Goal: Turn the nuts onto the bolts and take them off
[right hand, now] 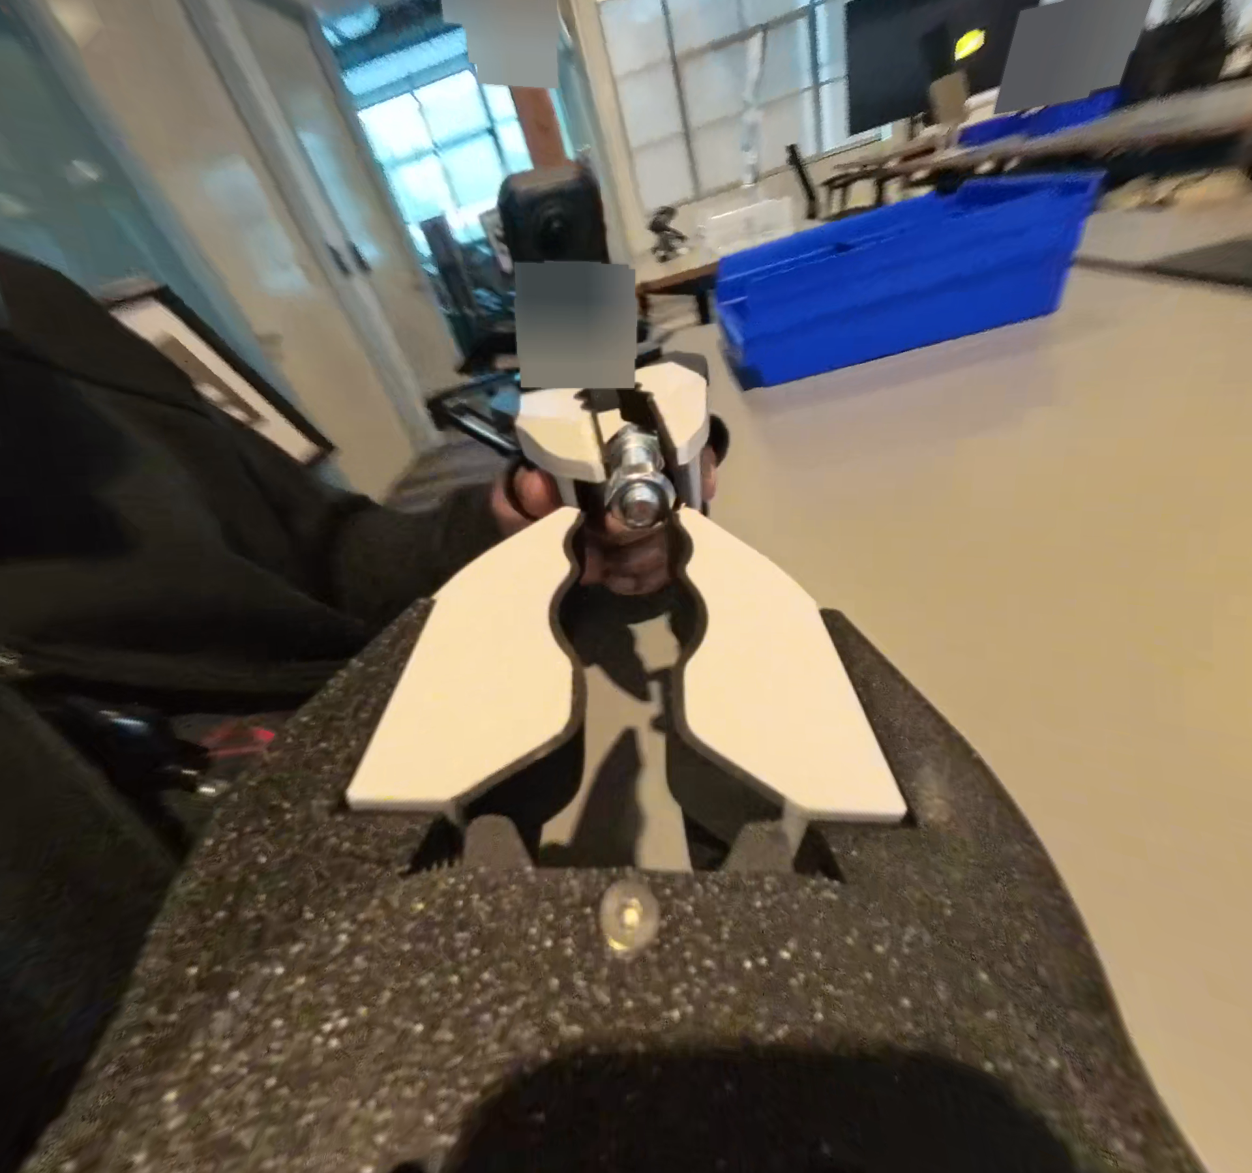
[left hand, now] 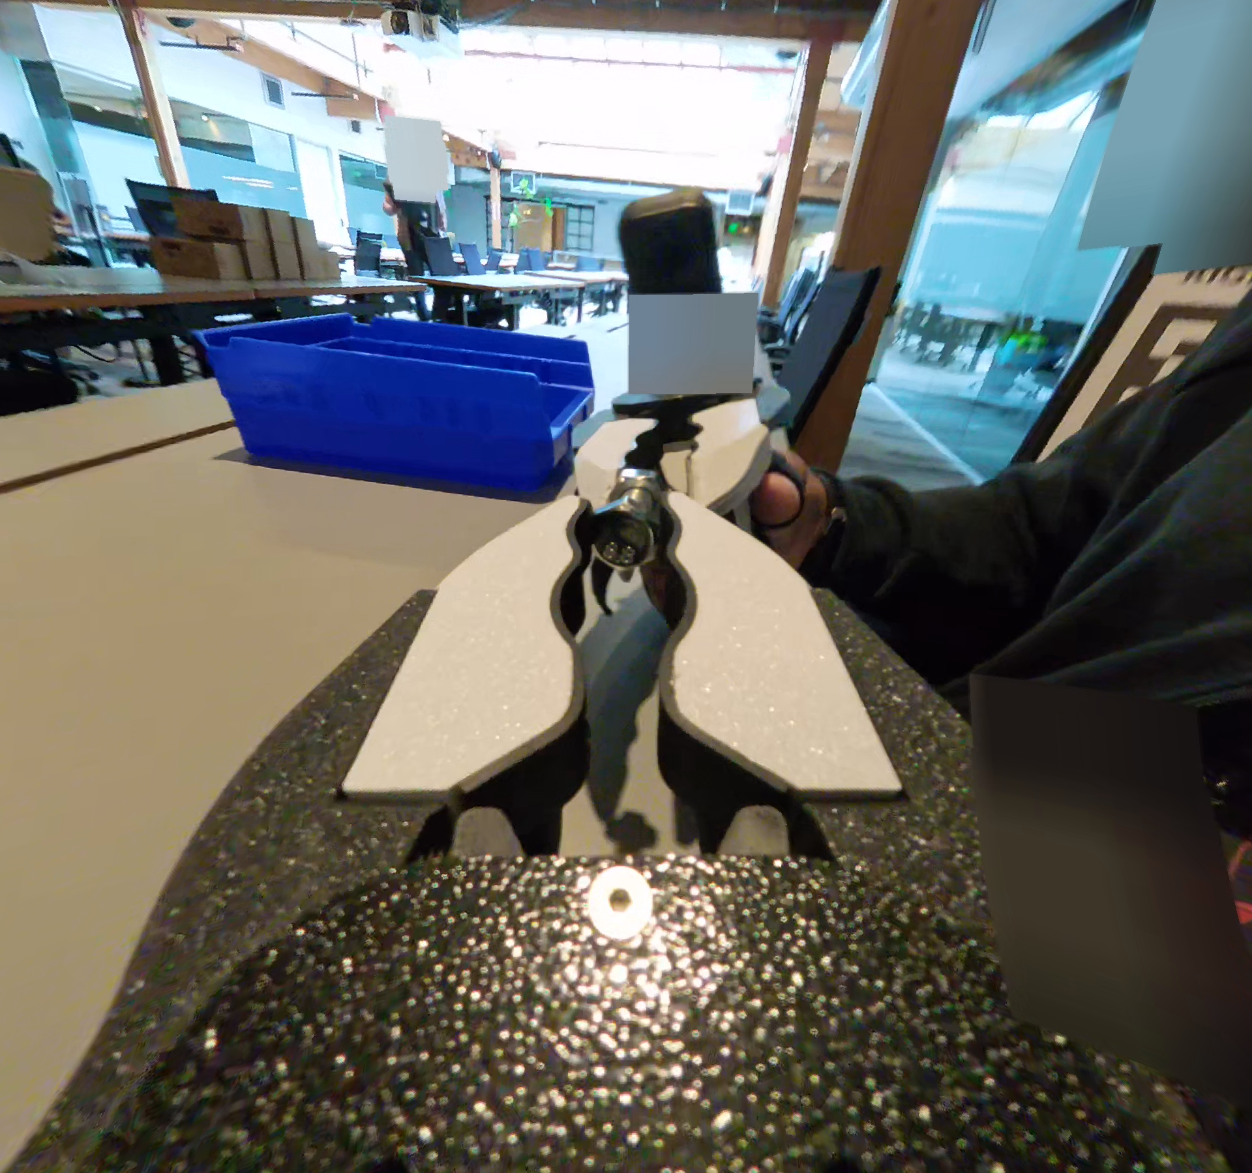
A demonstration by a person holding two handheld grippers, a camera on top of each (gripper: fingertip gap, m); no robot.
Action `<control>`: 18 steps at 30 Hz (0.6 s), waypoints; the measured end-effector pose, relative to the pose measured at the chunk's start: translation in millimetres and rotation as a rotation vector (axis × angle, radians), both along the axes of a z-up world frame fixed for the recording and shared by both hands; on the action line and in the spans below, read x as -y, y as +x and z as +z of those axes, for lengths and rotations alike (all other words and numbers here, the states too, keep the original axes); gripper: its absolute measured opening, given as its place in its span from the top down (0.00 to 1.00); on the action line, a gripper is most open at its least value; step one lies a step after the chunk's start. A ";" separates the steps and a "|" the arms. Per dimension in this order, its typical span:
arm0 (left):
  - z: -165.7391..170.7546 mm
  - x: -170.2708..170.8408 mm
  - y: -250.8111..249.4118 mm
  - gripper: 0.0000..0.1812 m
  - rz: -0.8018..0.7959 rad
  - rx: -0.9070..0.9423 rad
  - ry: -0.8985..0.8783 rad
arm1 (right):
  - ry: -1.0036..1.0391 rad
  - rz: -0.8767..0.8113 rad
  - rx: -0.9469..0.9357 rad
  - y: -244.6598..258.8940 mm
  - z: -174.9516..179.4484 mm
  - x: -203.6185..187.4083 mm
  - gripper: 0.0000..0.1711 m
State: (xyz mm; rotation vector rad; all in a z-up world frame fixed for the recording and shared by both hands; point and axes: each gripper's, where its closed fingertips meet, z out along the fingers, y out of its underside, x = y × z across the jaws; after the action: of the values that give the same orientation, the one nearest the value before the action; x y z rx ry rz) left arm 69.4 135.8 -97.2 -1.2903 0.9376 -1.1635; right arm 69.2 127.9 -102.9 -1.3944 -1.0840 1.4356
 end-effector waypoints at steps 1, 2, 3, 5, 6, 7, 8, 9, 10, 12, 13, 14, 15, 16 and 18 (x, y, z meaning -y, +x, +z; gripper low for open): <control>0.8 -0.4 -1.5 0.90 -0.015 0.024 -0.031 | 0.077 -0.040 0.021 0.0 0.2 -1.1 0.87; 1.6 -0.2 -2.4 0.90 -0.032 0.044 -0.055 | 0.152 -0.077 0.036 -0.1 1.2 -1.8 0.86; 1.7 0.5 -2.5 0.90 -0.051 0.056 -0.074 | 0.221 -0.110 0.049 0.0 2.0 -2.4 0.86; -0.8 2.2 -0.7 0.90 -0.088 0.060 -0.114 | 0.345 -0.186 0.091 0.3 1.3 -6.3 0.85; -1.6 3.1 0.3 0.90 -0.101 0.057 -0.124 | 0.402 -0.211 0.111 0.2 0.7 -6.9 0.86; -1.6 4.3 0.9 0.90 -0.112 0.057 -0.125 | 0.457 -0.226 0.129 -0.3 0.2 -6.0 0.86; -1.8 5.3 1.5 0.90 -0.121 0.055 -0.127 | 0.507 -0.238 0.142 -1.1 0.1 -4.5 0.87; -2.5 6.1 2.3 0.90 -0.127 0.050 -0.130 | 0.548 -0.250 0.153 -1.7 0.1 -3.3 0.87; -3.0 6.1 2.9 0.90 -0.127 0.046 -0.130 | 0.572 -0.256 0.158 -2.3 0.1 -1.9 0.89; -2.9 6.1 2.8 0.90 -0.122 0.044 -0.124 | 0.531 -0.243 0.158 -3.0 -0.9 -0.9 0.90; -3.4 6.1 3.2 0.90 -0.114 0.036 -0.114 | 0.470 -0.218 0.146 -2.9 -1.4 -0.5 0.90; -4.3 6.1 4.0 0.90 -0.101 0.019 -0.093 | 0.388 -0.183 0.127 -2.2 -1.7 -0.2 0.90; -5.6 6.1 4.9 0.90 -0.082 -0.006 -0.063 | 0.286 -0.139 0.102 -1.5 -2.3 0.2 0.90; -6.7 6.3 5.9 0.90 -0.060 -0.034 -0.024 | 0.169 -0.085 0.071 -0.7 -2.9 1.0 0.90; -7.9 8.0 8.5 0.90 -0.028 -0.084 0.053 | -0.072 0.047 0.000 1.3 -3.3 4.2 0.90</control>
State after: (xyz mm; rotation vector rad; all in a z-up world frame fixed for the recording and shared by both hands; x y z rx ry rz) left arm 77.8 127.7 -105.1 -1.2951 1.0437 -1.1061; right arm 70.5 123.8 -106.2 -1.4273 -1.0811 1.5217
